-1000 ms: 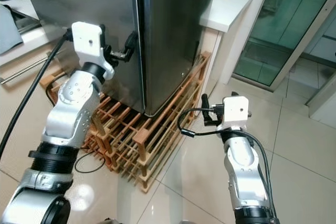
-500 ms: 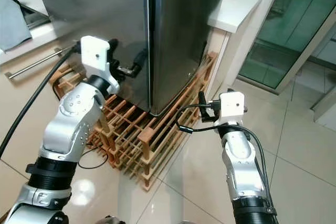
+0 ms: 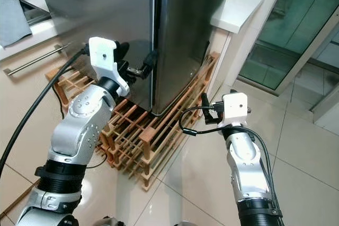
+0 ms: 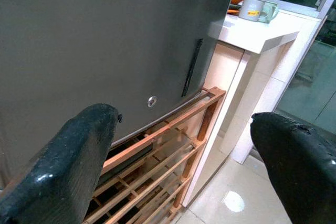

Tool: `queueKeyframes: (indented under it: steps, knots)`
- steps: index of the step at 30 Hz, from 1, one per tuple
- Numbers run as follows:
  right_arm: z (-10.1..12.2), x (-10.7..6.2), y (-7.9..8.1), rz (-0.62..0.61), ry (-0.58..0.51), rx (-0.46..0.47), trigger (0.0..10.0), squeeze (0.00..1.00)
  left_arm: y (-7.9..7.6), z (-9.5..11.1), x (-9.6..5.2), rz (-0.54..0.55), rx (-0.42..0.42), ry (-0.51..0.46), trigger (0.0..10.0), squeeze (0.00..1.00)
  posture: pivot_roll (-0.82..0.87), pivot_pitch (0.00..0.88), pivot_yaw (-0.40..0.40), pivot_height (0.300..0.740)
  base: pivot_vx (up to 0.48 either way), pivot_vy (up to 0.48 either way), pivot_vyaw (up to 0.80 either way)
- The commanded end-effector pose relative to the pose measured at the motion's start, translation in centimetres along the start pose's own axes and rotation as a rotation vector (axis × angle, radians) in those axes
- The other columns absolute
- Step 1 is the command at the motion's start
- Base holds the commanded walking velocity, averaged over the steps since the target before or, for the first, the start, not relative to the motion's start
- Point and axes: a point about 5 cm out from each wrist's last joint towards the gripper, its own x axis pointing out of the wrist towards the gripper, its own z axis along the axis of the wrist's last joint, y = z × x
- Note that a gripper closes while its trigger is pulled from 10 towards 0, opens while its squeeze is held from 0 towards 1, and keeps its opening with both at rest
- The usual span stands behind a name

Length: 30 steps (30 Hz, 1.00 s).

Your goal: Restocking fridge

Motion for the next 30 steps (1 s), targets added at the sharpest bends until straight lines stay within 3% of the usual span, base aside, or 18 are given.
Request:
queueKeyframes:
  steps: [1, 23, 30]
  knots:
    - [0.1, -0.2, -0.7, -0.024, -0.013, 0.0, 10.0, 0.12, -0.4, 0.0, 0.5, -0.021, -0.01, 0.005, 10.0, 0.0, -0.04, 0.0, -0.055, 0.74, 0.0, 0.0, 0.0]
    - [0.0, -0.5, -0.4, -0.007, -0.007, -0.005, 10.0, 0.12, -3.5, -1.9, 3.3, -0.15, -0.067, 0.074, 10.0, 0.0, -0.06, 0.0, -0.054, 0.74, 0.0, 0.0, 0.0]
    - [0.0, -0.5, -0.4, 0.001, -0.004, -0.006, 10.0, 0.12, -3.4, -2.7, 4.4, -0.08, -0.036, 0.092, 10.0, 0.0, -0.07, 0.0, -0.054, 0.74, 0.0, 0.0, 0.0]
